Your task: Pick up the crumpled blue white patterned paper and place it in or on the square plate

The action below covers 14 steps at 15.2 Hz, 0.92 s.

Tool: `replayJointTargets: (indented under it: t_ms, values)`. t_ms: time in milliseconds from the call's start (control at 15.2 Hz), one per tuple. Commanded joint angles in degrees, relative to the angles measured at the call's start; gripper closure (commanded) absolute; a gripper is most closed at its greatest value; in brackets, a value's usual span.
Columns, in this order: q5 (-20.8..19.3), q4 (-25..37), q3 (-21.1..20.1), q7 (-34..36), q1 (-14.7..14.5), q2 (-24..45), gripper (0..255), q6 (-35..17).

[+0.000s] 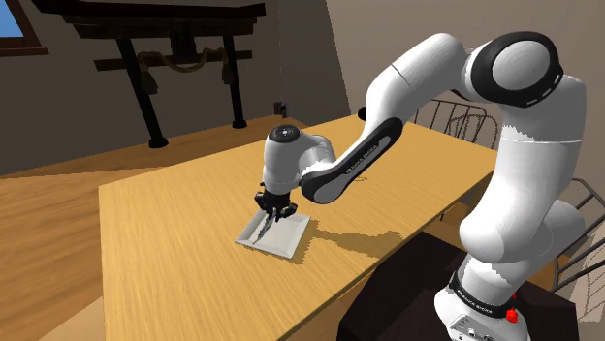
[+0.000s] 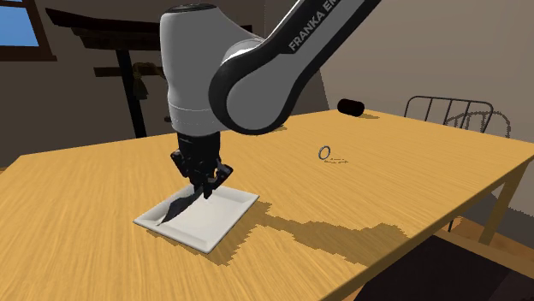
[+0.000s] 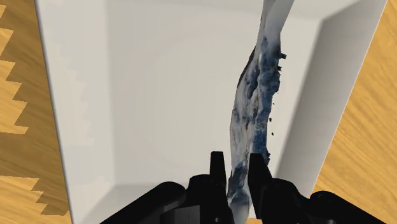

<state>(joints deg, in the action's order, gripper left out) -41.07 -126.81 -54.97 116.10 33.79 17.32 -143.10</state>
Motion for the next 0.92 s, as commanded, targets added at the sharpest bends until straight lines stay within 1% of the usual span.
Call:
replayJointTargets:
  t_ms: [0,264,330,660,858]
  values:
    - [-0.23,-0.25,0.27,0.15,-0.15,0.46,255,0.07]
    - [-0.23,-0.25,0.25,0.16,-0.14,0.46,255,0.07]
    - [-0.18,-0.3,0.21,0.11,-0.08,0.4,0,0.05]
    - [-0.23,-0.25,0.25,0.16,-0.14,0.46,0,0.07]
    - [9.88,-1.54,-6.56,-6.44,5.67,-6.67,0,1.67]
